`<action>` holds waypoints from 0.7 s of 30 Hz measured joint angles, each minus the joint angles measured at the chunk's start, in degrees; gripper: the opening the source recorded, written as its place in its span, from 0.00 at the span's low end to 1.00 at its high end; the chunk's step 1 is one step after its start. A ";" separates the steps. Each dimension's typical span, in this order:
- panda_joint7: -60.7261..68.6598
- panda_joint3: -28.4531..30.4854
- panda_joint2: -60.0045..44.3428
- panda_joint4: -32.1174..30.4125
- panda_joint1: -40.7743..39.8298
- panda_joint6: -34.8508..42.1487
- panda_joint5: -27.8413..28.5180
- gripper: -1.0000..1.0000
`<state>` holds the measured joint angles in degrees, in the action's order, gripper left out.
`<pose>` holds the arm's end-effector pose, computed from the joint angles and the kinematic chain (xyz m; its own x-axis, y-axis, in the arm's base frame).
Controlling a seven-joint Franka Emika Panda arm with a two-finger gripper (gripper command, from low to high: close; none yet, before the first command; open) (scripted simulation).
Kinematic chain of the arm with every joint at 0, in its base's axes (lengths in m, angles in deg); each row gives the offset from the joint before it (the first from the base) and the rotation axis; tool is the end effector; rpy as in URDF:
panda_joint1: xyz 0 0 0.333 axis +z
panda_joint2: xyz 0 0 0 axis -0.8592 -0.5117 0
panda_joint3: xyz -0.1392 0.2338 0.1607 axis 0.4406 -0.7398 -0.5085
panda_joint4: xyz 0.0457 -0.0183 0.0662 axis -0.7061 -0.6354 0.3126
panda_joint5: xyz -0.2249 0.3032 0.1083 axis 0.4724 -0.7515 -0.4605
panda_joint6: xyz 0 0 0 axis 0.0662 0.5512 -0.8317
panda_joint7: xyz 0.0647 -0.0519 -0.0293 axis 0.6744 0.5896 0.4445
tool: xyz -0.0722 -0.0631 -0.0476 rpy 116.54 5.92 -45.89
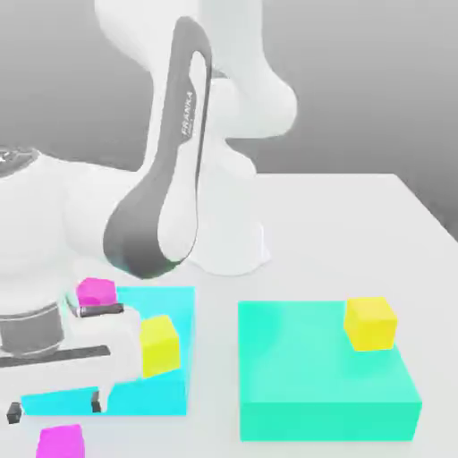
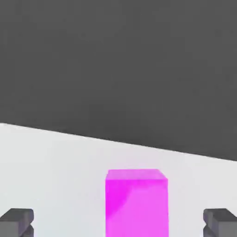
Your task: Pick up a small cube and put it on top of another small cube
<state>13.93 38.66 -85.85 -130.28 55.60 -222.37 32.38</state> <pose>0.5071 -0.2077 0.1755 0.8177 -0.5756 0.0045 -0.5756 -0.8177 -0.0042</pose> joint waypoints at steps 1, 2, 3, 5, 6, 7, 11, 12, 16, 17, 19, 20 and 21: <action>0.77 -0.87 -2.11 0.50 -0.74 -1.45 -0.91 0.50; 1.54 -1.91 -4.24 1.01 -1.60 -3.01 -1.89 0.50; 2.05 -2.69 -5.75 1.38 -2.25 -4.12 -2.56 0.00; 2.05 -2.69 -5.75 1.38 -2.25 -4.11 -2.56 0.00; 2.06 -2.70 -5.75 1.38 -2.25 -4.09 -2.57 0.00; 2.06 -2.70 -5.74 1.38 -2.25 -4.06 -2.57 0.00; 1.56 -2.00 -4.38 1.03 -1.72 -3.03 -1.84 0.00; 0.88 -1.16 -2.58 0.57 -1.08 -1.71 -0.90 0.00; -2.42 1.80 4.97 -2.83 0.26 2.93 1.18 0.00; -3.42 2.45 6.73 -4.12 0.27 3.65 1.16 0.00; -5.71 3.78 10.34 -6.83 0.30 4.94 1.43 0.00; -7.02 4.48 12.19 -8.21 0.33 5.51 1.79 0.00; -8.46 5.18 14.08 -9.61 0.34 6.05 2.32 0.00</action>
<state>5.47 43.84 -71.77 -139.89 55.94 -216.32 34.70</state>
